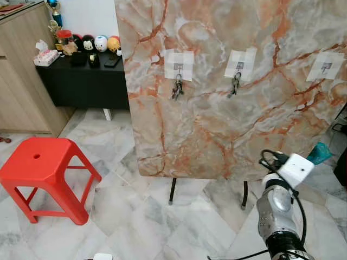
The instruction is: Hang keys on a hook
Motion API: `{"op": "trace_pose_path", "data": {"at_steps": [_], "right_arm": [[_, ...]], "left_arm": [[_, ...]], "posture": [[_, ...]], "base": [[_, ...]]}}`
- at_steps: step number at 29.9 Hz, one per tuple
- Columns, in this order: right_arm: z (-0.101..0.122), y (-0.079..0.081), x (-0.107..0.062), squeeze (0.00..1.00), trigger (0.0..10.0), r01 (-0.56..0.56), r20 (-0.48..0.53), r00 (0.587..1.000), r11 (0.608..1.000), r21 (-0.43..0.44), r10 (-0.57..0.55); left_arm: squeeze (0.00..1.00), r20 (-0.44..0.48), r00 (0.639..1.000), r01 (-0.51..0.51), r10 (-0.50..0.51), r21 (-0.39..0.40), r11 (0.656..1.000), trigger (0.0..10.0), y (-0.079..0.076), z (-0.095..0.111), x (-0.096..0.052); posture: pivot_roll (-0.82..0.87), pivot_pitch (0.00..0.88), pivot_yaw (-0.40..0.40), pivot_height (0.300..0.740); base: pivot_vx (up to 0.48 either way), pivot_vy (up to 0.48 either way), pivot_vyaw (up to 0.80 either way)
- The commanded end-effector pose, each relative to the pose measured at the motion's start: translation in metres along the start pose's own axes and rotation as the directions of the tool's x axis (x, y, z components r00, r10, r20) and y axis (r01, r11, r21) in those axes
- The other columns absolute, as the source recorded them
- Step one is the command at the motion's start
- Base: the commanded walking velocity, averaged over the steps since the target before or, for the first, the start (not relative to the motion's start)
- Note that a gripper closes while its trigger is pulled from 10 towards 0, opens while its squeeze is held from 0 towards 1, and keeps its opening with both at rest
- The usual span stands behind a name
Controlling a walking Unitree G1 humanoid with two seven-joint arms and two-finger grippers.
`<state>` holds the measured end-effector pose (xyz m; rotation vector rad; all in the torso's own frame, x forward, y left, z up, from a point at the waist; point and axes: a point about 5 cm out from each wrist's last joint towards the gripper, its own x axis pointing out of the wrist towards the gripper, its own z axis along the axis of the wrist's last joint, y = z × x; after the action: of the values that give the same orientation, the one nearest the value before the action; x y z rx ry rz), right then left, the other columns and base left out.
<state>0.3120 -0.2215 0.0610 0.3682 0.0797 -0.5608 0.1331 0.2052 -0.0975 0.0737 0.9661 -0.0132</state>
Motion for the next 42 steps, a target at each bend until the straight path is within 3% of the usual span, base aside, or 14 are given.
{"op": "trace_pose_path", "data": {"at_steps": [1,5,10,20,23,26,31,34,35,36,37,38,40,42], "right_arm": [[0.010,0.002,0.003,0.00,10.0,0.041,0.017,0.999,0.985,0.166,-0.044],[0.010,-0.009,0.005,0.00,10.0,0.151,-0.008,0.988,0.948,0.279,-0.155],[0.004,-0.018,0.006,0.00,10.0,0.248,-0.096,0.969,0.860,0.446,-0.229],[0.010,-0.006,0.007,0.00,10.0,0.161,-0.045,0.987,0.887,0.434,-0.157],[0.010,-0.002,0.007,0.00,10.0,0.117,-0.037,0.993,0.929,0.351,-0.111],[0.003,0.012,0.006,0.00,10.0,-0.017,-0.059,0.998,0.993,0.121,0.024],[0.000,0.023,0.003,0.00,10.0,-0.161,-0.061,0.986,0.985,-0.056,0.158],[-0.008,0.028,0.004,0.00,10.0,-0.265,-0.152,0.960,0.935,-0.234,0.234],[-0.008,0.028,0.004,0.00,10.0,-0.265,-0.152,0.960,0.935,-0.234,0.234],[-0.025,0.027,0.000,0.00,10.0,-0.373,-0.310,0.911,0.867,-0.332,0.273],[-0.028,0.027,-0.001,0.00,10.0,-0.397,-0.336,0.899,0.847,-0.354,0.281],[-0.030,0.029,-0.002,0.00,10.0,-0.458,-0.354,0.878,0.782,-0.422,0.323],[-0.031,0.029,-0.003,0.00,10.0,-0.504,-0.378,0.857,0.721,-0.476,0.349],[-0.032,0.028,-0.004,0.00,10.0,-0.515,-0.397,0.847,0.727,-0.453,0.353]], "left_arm": [[0.00,-0.048,0.997,0.058,-0.057,0.010,0.998,10.0,-0.016,-0.009,0.000],[0.00,-0.045,0.997,0.059,-0.059,0.009,0.998,10.0,-0.016,-0.008,0.000],[0.00,-0.042,0.997,0.059,-0.058,0.010,0.998,10.0,-0.016,-0.007,0.000],[0.00,-0.039,0.998,0.053,-0.053,0.017,0.998,10.0,-0.011,-0.009,-0.001],[0.00,-0.039,0.998,0.053,-0.052,0.017,0.998,10.0,-0.011,-0.009,-0.001],[0.00,-0.040,0.998,0.055,-0.054,0.018,0.998,10.0,-0.012,-0.009,-0.001],[0.00,-0.039,0.998,0.057,-0.056,0.016,0.998,10.0,-0.013,-0.009,-0.001],[0.00,-0.039,0.998,0.058,-0.057,0.014,0.998,10.0,-0.013,-0.008,-0.001],[0.00,-0.039,0.998,0.058,-0.057,0.014,0.998,10.0,-0.013,-0.008,-0.001],[0.00,-0.041,0.997,0.060,-0.060,0.015,0.998,10.0,-0.013,-0.008,-0.001],[0.00,-0.041,0.997,0.061,-0.060,0.016,0.998,10.0,-0.014,-0.008,-0.001],[0.00,-0.041,0.997,0.060,-0.060,0.013,0.998,10.0,-0.014,-0.008,-0.001],[0.00,-0.041,0.997,0.060,-0.060,0.011,0.998,10.0,-0.015,-0.009,-0.001],[0.00,-0.042,0.997,0.061,-0.061,0.010,0.998,10.0,-0.015,-0.009,-0.001]], "posture": [[0.06,0.000,-0.077,0.740],[0.06,0.000,-0.075,0.740],[0.05,0.000,-0.070,0.740],[0.05,0.000,-0.066,0.740],[0.05,0.000,-0.065,0.740],[0.05,0.000,-0.066,0.740],[0.05,0.002,-0.068,0.740],[0.04,0.004,-0.068,0.740],[0.04,0.004,-0.068,0.740],[0.04,0.002,-0.069,0.740],[0.04,0.002,-0.069,0.740],[0.04,0.002,-0.072,0.740],[0.04,0.000,-0.073,0.740],[0.04,0.000,-0.075,0.740]], "base": [[0.000,0.000,0.00],[0.000,0.000,0.00],[0.000,0.000,0.00],[0.000,0.000,0.00],[0.000,0.000,0.00],[0.000,0.000,0.00],[0.000,0.000,0.00],[0.000,0.000,0.00],[0.000,0.000,0.00],[0.000,0.000,0.00],[0.000,0.000,0.00],[0.000,0.000,0.00],[0.000,0.000,0.00],[0.000,0.000,0.00]]}}
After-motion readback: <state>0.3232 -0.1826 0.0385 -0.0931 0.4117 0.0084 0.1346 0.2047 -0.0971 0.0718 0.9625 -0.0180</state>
